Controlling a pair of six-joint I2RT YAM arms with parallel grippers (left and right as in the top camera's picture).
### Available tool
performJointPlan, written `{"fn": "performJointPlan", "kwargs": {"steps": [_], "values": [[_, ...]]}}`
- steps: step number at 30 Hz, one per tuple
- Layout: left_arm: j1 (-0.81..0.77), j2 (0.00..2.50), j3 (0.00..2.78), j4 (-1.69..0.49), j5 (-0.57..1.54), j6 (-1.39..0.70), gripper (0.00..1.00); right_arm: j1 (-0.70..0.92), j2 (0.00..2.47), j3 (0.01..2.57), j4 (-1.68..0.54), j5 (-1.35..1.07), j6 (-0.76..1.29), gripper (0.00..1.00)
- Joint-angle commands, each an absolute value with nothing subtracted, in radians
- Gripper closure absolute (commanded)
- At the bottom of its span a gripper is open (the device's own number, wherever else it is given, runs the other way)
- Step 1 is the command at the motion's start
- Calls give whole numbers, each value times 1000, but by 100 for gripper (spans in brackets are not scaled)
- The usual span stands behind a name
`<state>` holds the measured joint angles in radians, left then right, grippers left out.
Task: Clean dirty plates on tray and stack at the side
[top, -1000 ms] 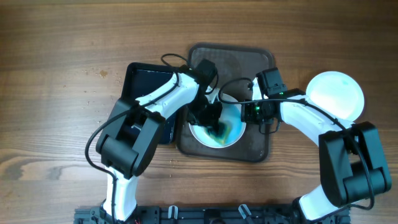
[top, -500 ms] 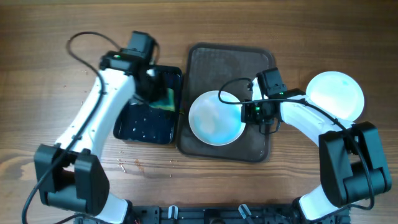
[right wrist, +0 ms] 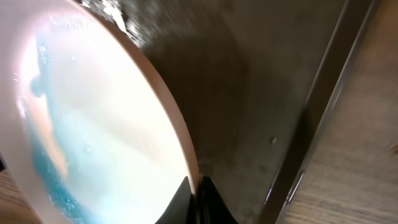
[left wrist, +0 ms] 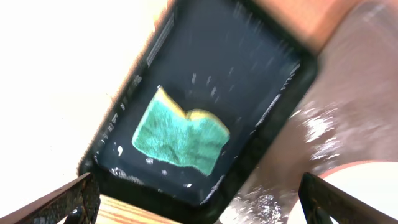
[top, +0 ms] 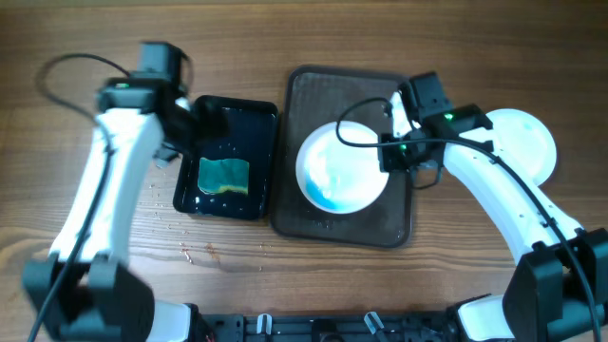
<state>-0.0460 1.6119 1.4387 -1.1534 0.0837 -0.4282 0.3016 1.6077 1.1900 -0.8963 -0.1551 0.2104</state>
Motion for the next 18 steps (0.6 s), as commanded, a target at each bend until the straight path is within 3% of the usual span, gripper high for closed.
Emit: {"fn": "performJointPlan", "kwargs": {"steps": [1,8,12,14,18], "values": [[44,1481,1506,-1176,153,-419,0,414,1608,1317,-896,-47,186,96],[112,1317,1506,-1198,167,-427,0,611,1775,1427,-704,-6,294,96],[112,1275,1506,-1234,167,-426,0,768,1832,1428,-531,380,267,96],[112,1279,1506,-1239,167,-427,0,858,1821,1428,-432,546,84,96],[112,1279,1505,-1239,167,-427,0,953,1798,1428,-329,788,-59,96]]}}
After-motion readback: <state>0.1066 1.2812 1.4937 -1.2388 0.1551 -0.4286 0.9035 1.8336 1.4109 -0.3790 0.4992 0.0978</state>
